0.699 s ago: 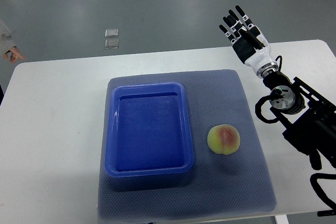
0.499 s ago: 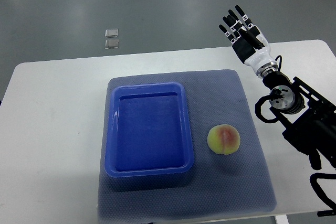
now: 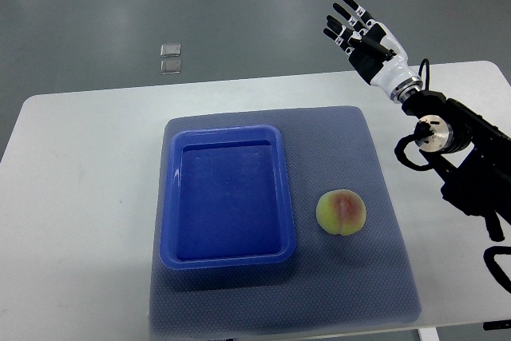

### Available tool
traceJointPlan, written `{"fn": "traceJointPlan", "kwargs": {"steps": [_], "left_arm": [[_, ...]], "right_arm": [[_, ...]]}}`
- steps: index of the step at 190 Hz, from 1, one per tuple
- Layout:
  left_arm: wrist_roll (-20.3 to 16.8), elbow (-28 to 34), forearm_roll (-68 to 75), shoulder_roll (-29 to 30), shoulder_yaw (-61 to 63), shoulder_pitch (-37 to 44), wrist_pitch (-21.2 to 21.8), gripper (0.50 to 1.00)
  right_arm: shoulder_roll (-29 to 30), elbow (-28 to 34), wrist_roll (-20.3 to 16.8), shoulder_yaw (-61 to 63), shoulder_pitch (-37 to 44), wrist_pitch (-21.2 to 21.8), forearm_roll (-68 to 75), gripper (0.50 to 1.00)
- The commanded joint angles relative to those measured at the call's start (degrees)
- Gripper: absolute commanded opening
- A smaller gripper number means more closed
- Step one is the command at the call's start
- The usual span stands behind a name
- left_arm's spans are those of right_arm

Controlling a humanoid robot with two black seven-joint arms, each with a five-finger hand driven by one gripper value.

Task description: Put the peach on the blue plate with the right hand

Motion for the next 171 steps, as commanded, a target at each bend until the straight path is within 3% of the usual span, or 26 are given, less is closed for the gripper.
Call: {"fn": "traceJointPlan", "kwargs": {"steps": [1, 17, 18, 36, 39, 59, 60, 70, 80, 81, 98, 108, 109, 124, 125, 140, 171], "left_arm": [[0.0, -0.5, 0.0, 0.0, 0.0, 0.0, 0.0, 1.0], [-0.1, -0.6, 0.0, 0.0, 0.0, -0.1, 0.0, 1.0], [0.0, -0.7, 0.0, 0.0, -0.1, 0.0, 0.0, 1.0], [-0.1, -0.7, 0.1, 0.0, -0.1, 0.0, 0.0, 1.0], [-0.1, -0.7, 0.1, 0.0, 0.0, 0.0, 0.0, 1.0], [-0.1, -0.7, 0.1, 0.0, 0.0, -0.1, 0.0, 1.0], [-0.1, -0.7, 0.1, 0.0, 0.0, 0.0, 0.0, 1.0], [-0.1, -0.6, 0.1, 0.0, 0.0, -0.1, 0.0, 1.0], [-0.1, -0.6, 0.1, 0.0, 0.0, -0.1, 0.0, 1.0], [-0.1, -0.6, 0.1, 0.0, 0.0, 0.0, 0.0, 1.0], [-0.1, -0.6, 0.2, 0.0, 0.0, -0.1, -0.1, 1.0], [-0.1, -0.6, 0.2, 0.0, 0.0, -0.1, -0.1, 1.0], [-0.1, -0.6, 0.3, 0.0, 0.0, -0.1, 0.0, 1.0], [-0.1, -0.7, 0.3, 0.0, 0.0, -0.1, -0.1, 1.0], [-0.1, -0.6, 0.3, 0.0, 0.0, -0.1, -0.1, 1.0], [-0.1, -0.6, 0.3, 0.0, 0.0, -0.1, -0.1, 1.0], [-0.1, -0.6, 0.3, 0.0, -0.1, -0.1, -0.1, 1.0]], "right_arm": [[-4.3, 2.3, -2.2, -6.1, 3.0, 0.5, -4.5, 0.93], [-6.8, 4.1, -3.1, -9.6, 4.3, 0.8, -6.3, 0.93], [-10.1, 7.4, -3.8, -14.7, 6.5, 1.7, -9.4, 0.93], [-12.4, 10.0, -4.2, -19.2, 8.5, 2.7, -12.5, 0.93], [-15.8, 13.0, -4.8, -26.0, 12.2, 4.2, -17.2, 0.93], [-18.3, 14.6, -5.7, -31.5, 15.7, 5.8, -20.2, 0.93], [-20.8, 15.8, -7.1, -37.3, 19.5, 7.9, -22.1, 0.93], [-23.0, 17.0, -8.6, -43.0, 23.8, 10.0, -23.1, 0.93], [-23.0, 17.0, -8.6, -43.0, 23.8, 10.0, -23.1, 0.93], [-25.0, 19.1, -9.7, -47.7, 27.9, 11.8, -23.2, 0.93], [-28.4, 23.8, -11.7, -54.1, 34.2, 14.6, -23.2, 0.93], [-28.4, 23.8, -11.7, -54.1, 34.2, 14.6, -23.2, 0.93], [-29.8, 27.4, -13.2, -57.1, 37.7, 15.7, -23.1, 0.93], [-30.6, 29.9, -14.0, -58.3, 39.2, 15.9, -23.0, 0.93], [-32.2, 34.1, -14.5, -59.5, 40.6, 16.1, -22.8, 0.93], [-34.5, 39.0, -14.6, -59.7, 41.2, 16.0, -22.6, 0.93], [-36.2, 41.8, -14.4, -59.8, 39.8, 13.3, -22.6, 0.93]]}}
